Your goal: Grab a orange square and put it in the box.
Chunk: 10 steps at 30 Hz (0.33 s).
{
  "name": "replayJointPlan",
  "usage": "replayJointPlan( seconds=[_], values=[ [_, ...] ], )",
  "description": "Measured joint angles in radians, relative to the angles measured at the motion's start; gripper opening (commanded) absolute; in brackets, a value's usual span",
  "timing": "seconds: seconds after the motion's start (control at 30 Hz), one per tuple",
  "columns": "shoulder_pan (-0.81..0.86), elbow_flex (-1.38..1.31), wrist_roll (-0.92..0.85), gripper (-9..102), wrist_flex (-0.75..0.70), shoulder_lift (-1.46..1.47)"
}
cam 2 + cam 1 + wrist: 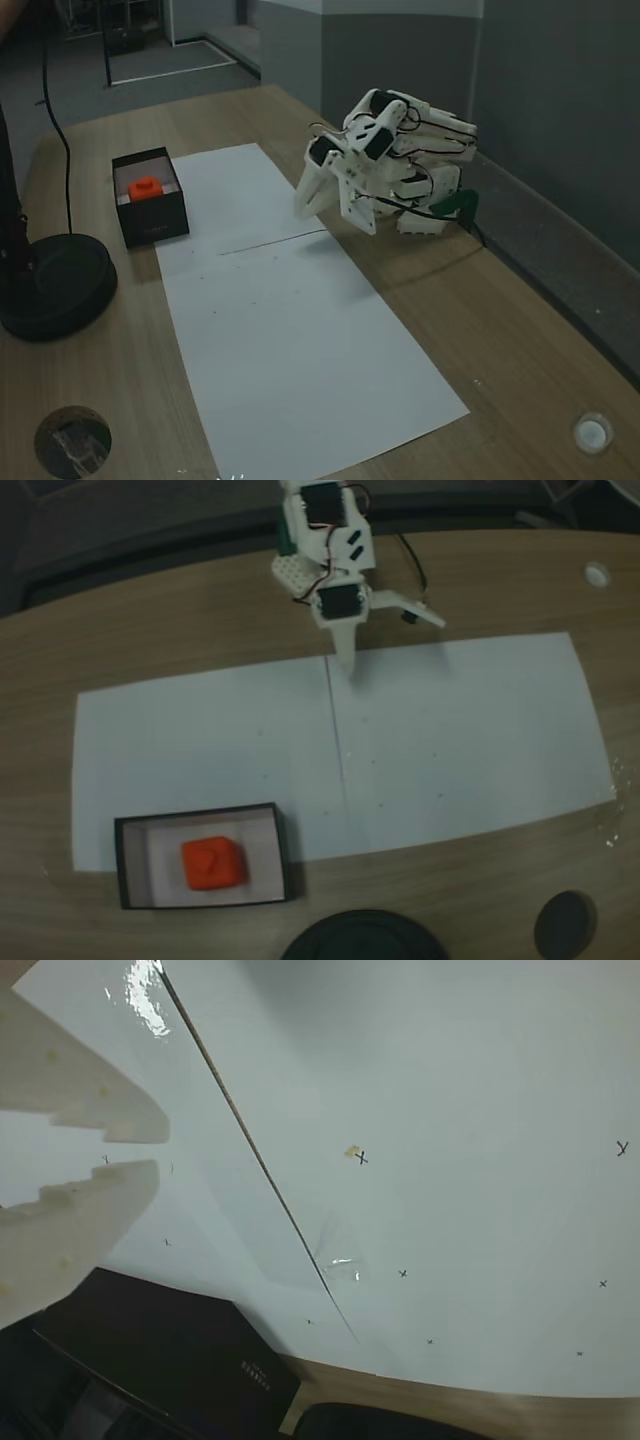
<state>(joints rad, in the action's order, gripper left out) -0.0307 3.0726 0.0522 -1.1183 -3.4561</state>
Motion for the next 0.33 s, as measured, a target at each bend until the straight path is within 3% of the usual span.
replayJointPlan(
  seconds=[0.2, 0.33],
  values=[
    [-0.002, -0.008, 0.000, 0, -0.152, 0.000],
    [-0.003, -0.017, 0.000, 0, -0.161, 0.000]
  ],
)
